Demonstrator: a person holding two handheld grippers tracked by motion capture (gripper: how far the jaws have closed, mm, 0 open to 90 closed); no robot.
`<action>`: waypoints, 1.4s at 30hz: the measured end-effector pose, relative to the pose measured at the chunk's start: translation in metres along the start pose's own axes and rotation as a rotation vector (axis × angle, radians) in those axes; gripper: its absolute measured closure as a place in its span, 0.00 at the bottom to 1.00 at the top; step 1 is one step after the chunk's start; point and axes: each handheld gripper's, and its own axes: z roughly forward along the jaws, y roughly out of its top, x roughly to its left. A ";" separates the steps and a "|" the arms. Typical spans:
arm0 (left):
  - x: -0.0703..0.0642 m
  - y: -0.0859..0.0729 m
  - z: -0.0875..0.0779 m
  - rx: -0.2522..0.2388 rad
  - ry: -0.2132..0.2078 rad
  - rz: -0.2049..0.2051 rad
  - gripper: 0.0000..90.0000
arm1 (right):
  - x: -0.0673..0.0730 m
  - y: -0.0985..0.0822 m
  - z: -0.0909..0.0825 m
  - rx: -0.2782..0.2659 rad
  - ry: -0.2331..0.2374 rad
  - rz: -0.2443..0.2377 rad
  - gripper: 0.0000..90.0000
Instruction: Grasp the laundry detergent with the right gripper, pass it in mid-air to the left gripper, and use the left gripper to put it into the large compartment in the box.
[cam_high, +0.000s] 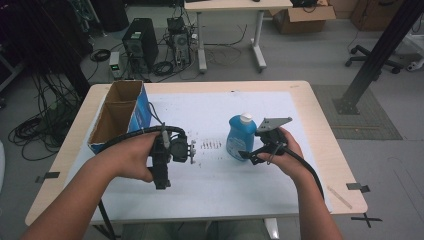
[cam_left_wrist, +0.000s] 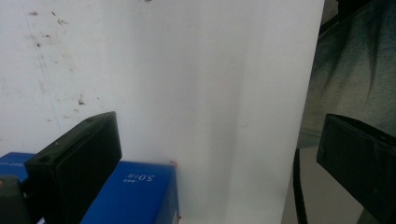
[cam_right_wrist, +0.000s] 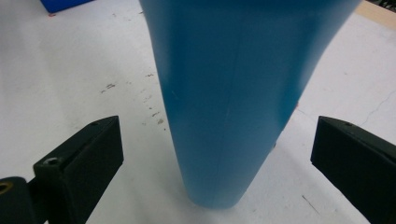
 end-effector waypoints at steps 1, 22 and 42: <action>0.000 0.000 0.000 -0.002 0.000 0.000 0.00 | 0.000 0.000 0.001 -0.006 -0.003 0.000 0.03; -0.002 -0.003 0.000 -0.004 0.001 0.001 0.00 | 0.003 -0.003 0.015 -0.116 -0.046 0.014 0.02; -0.004 -0.004 0.001 -0.007 -0.003 0.000 0.00 | 0.006 -0.011 0.027 -0.208 -0.109 0.074 0.01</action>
